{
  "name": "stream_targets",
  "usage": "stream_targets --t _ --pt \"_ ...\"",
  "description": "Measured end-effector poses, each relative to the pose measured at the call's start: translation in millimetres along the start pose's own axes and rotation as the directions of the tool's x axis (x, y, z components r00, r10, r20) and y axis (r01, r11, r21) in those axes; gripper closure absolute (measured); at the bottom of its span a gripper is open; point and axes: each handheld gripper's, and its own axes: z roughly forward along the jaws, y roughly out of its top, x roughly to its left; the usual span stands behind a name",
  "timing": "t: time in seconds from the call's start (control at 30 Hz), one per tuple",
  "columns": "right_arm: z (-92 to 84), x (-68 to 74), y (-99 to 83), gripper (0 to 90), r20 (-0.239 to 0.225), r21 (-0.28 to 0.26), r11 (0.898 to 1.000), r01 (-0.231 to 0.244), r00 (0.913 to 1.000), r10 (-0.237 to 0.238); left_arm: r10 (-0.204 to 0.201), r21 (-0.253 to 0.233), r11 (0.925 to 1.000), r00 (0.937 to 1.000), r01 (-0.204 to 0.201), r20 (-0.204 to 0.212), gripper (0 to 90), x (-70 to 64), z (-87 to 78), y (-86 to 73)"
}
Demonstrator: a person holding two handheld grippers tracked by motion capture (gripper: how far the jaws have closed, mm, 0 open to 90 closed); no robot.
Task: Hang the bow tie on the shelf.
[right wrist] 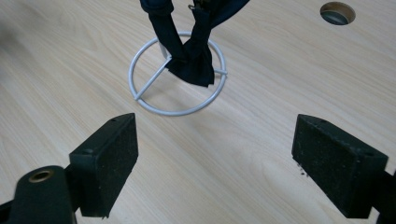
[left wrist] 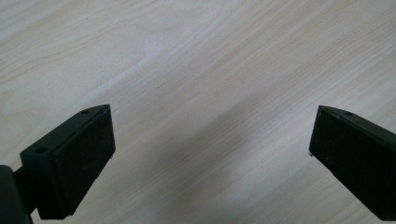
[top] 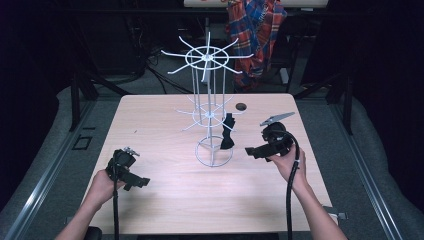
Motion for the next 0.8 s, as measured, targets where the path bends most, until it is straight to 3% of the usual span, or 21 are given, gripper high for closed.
stream_targets --t 0.23,0.3,0.4,0.57,0.7,0.8 --pt "-4.3 -4.7 -10.5 13.3 0.014 0.021 1.0 -0.01 0.9999 0.01 0.003 -0.001 1.0 1.0 -0.003 0.002 0.3 -0.1 -0.2 0.0" --pt "-4.8 -5.8 -15.6 11.9 0.021 0.044 0.999 -0.006 0.9998 0.005 0.002 0.003 1.0 1.0 -0.002 0.003 0.3 0.1 0.1 0.1" --pt "-1.3 -10.6 -26.7 5.1 -0.009 0.105 0.994 -0.017 0.9998 0.018 0.006 0.006 1.0 1.0 -0.006 0.0 0.3 -0.5 0.9 1.0" --pt "12.7 -21.3 -34.5 1.6 -0.018 0.187 0.981 -0.039 0.9989 0.043 -0.001 0.006 1.0 1.0 0.001 0.0 0.2 -2.0 2.2 1.6" --pt "19.9 -21.7 -37.5 2.8 0.029 0.191 0.982 0.014 0.9994 -0.02 -0.004 0.01 0.9999 0.9999 0.004 -0.01 0.2 -0.2 2.9 0.9" --pt "25.8 -24.0 -39.5 1.9 0.007 0.226 0.974 0.026 0.9996 -0.029 -0.01 0.01 0.9999 0.9999 0.01 -0.01 0.2 0.3 2.9 0.9"
